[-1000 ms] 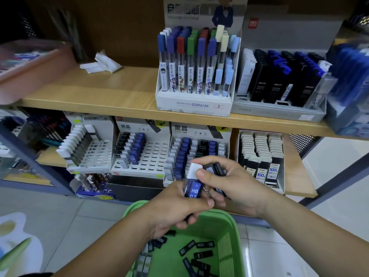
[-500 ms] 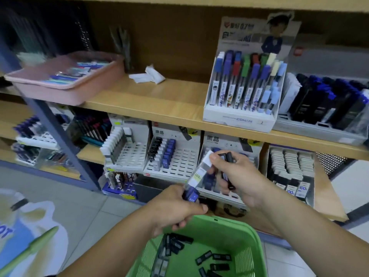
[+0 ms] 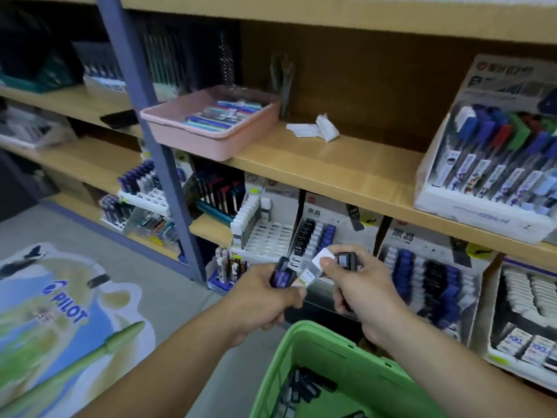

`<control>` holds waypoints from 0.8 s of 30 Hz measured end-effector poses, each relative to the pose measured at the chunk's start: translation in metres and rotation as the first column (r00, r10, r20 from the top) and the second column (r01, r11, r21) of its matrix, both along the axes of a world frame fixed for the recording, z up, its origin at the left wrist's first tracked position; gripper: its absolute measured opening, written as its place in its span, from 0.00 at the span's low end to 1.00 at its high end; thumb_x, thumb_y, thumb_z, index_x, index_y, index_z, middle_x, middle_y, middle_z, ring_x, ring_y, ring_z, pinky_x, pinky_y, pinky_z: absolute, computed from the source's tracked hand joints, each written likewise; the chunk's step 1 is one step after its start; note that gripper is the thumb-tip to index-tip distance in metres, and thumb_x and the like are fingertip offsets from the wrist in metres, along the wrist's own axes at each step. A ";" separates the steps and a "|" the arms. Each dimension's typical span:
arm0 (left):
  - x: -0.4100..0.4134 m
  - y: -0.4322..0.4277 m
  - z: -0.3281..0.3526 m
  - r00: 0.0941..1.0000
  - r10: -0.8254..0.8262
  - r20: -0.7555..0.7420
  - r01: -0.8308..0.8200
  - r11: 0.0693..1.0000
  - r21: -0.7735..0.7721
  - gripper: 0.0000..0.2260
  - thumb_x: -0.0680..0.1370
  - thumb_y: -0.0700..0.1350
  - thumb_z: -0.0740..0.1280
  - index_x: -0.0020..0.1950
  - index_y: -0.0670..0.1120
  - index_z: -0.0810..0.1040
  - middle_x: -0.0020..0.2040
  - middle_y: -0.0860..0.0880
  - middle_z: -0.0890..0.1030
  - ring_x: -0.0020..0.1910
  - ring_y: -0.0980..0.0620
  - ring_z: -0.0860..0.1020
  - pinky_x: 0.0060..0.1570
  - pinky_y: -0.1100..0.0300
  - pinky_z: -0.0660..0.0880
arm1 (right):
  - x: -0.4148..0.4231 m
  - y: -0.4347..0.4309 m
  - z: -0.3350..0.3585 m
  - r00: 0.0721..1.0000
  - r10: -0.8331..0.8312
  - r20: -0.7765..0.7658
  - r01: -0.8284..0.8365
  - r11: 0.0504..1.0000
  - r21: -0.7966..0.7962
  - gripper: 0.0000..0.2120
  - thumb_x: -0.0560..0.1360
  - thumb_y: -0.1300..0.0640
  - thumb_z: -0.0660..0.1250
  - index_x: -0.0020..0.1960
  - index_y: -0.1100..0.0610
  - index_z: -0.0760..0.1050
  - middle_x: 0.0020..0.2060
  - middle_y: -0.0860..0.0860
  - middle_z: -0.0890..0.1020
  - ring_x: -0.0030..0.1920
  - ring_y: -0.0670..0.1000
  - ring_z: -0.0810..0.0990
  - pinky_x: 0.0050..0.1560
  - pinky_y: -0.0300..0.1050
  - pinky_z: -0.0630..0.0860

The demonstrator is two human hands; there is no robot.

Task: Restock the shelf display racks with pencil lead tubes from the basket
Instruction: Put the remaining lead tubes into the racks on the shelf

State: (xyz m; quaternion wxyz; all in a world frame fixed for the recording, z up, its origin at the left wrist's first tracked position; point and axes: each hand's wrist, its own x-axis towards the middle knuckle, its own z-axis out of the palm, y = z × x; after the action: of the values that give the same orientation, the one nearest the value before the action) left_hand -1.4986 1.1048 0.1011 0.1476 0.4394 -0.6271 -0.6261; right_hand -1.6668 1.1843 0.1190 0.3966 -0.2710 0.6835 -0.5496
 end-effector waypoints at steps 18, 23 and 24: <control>0.025 -0.115 -0.065 0.883 0.455 -0.116 -0.451 0.890 0.060 0.07 0.78 0.43 0.74 0.50 0.41 0.78 0.36 0.44 0.79 0.27 0.50 0.74 0.24 0.63 0.68 | 0.025 -0.207 -0.014 0.787 0.184 -0.589 -0.073 0.975 0.208 0.16 0.79 0.47 0.70 0.58 0.58 0.75 0.39 0.53 0.78 0.40 0.56 0.78 0.40 0.44 0.70; 0.015 -0.124 -0.065 0.890 0.426 -0.165 -0.409 0.904 0.126 0.05 0.78 0.41 0.74 0.51 0.47 0.81 0.34 0.51 0.79 0.28 0.52 0.75 0.24 0.65 0.70 | 0.018 -0.243 -0.026 0.669 0.275 -0.690 -0.002 0.930 0.369 0.25 0.79 0.43 0.68 0.68 0.59 0.73 0.54 0.57 0.80 0.56 0.61 0.80 0.51 0.48 0.76; 0.013 -0.125 -0.066 0.889 0.424 -0.175 -0.402 0.904 0.146 0.05 0.78 0.41 0.74 0.51 0.48 0.81 0.34 0.51 0.79 0.30 0.52 0.75 0.24 0.65 0.70 | 0.018 -0.246 -0.027 0.667 0.282 -0.689 0.002 0.925 0.380 0.25 0.79 0.43 0.68 0.69 0.57 0.73 0.58 0.57 0.81 0.58 0.61 0.80 0.55 0.50 0.78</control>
State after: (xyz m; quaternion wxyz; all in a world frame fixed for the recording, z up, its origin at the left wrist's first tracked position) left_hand -1.4855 0.9802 0.0354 0.3172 0.5037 -0.4669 -0.6540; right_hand -1.6485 0.9384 0.0920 0.1727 -0.4460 0.8471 -0.2317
